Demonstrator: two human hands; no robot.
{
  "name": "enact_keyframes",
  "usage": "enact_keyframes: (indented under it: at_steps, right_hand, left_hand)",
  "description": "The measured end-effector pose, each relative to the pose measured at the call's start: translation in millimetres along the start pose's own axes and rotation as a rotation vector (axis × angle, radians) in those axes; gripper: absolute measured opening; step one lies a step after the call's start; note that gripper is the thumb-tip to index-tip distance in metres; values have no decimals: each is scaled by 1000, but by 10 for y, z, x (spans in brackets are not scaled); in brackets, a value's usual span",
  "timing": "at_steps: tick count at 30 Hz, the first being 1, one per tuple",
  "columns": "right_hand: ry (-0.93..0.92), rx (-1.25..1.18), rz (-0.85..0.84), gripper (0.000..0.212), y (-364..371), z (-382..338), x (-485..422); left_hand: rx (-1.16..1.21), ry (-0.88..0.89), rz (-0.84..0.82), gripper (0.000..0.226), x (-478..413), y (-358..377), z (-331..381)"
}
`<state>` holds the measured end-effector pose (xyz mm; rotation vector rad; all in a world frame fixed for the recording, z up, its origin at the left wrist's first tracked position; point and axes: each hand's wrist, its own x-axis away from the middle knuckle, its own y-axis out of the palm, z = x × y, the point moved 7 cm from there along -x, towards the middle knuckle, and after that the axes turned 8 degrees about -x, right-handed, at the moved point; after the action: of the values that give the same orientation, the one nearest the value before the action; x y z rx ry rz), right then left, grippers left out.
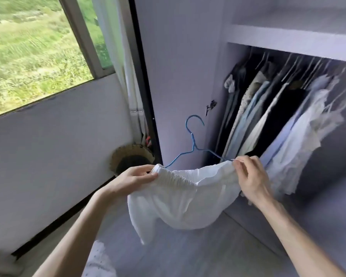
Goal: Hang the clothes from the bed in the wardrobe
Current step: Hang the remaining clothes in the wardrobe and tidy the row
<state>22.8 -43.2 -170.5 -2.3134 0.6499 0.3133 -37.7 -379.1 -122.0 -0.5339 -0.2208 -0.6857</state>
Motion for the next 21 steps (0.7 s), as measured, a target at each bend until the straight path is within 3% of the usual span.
enact_keyframes:
  at_steps: [5, 16, 21]
  right_hand:
    - [70, 116, 172, 14, -792, 381, 80]
    - [419, 327, 384, 36, -2440, 1320, 62]
    - [183, 518, 733, 42, -3463, 892, -656]
  left_hand:
    - [118, 16, -289, 29, -568, 454, 532]
    - [128, 227, -486, 27, -1482, 2055, 1994]
    - [168, 162, -395, 25, -2053, 2815, 2165]
